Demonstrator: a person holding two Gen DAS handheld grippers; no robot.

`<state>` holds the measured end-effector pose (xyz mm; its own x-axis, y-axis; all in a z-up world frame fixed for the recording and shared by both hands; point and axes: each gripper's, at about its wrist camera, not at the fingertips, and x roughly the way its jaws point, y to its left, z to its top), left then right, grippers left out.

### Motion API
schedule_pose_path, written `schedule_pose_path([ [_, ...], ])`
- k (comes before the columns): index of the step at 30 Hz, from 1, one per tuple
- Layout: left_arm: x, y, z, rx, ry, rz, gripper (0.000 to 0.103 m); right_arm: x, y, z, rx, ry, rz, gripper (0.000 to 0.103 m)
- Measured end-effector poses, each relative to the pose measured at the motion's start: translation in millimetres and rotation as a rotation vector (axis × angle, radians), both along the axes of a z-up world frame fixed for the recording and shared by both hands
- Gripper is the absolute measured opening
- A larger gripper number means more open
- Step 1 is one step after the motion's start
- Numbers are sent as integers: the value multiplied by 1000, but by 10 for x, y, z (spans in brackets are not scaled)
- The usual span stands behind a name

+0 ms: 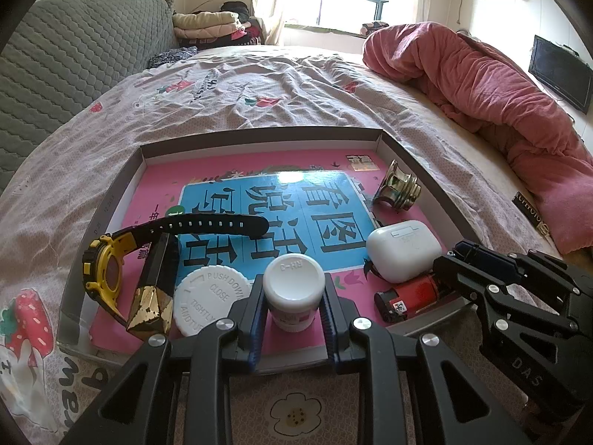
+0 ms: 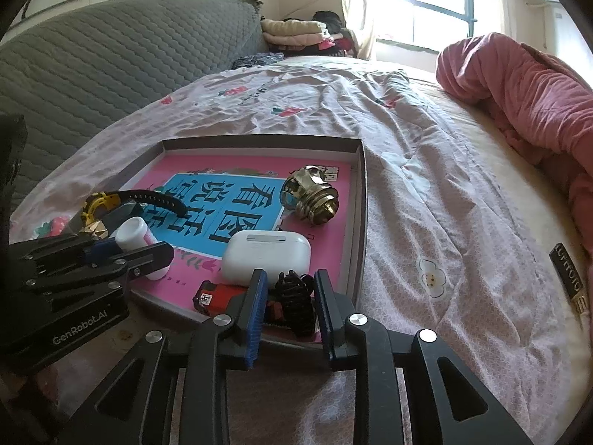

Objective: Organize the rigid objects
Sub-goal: 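Lower the pill bottle into the tray with the left gripper while the right gripper lowers the clip, then open the right gripper to release the clip while the left gripper releases the pill bottle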

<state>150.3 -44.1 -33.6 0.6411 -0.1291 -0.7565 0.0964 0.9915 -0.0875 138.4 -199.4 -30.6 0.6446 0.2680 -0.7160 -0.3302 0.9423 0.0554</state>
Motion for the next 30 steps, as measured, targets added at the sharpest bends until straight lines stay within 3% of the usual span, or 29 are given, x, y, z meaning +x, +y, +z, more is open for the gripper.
schedule_pose_path([
  [4, -1, -4, 2, 0, 0, 1, 27, -12, 7, 5, 4, -11, 3, 31],
  [6, 0, 0, 2, 1, 0, 1, 27, -31, 17, 33, -1, -29, 3, 48],
  [8, 3, 5, -3, -4, 1, 1, 27, -44, 14, 54, 10, -37, 7, 52],
  [21, -7, 45, 6, -35, 13, -5, 27, -30, -158, 167, 62, -53, -38, 60],
  [23, -1, 56, 8, -55, 21, -9, 27, -28, -194, 182, 77, -57, -48, 60],
  [27, -35, 116, 42, -115, 26, -22, 32, -29, -240, 221, 112, -68, -68, 71],
  [30, -102, 151, 84, -140, 22, -24, 33, -44, -259, 250, 126, -76, -71, 71],
])
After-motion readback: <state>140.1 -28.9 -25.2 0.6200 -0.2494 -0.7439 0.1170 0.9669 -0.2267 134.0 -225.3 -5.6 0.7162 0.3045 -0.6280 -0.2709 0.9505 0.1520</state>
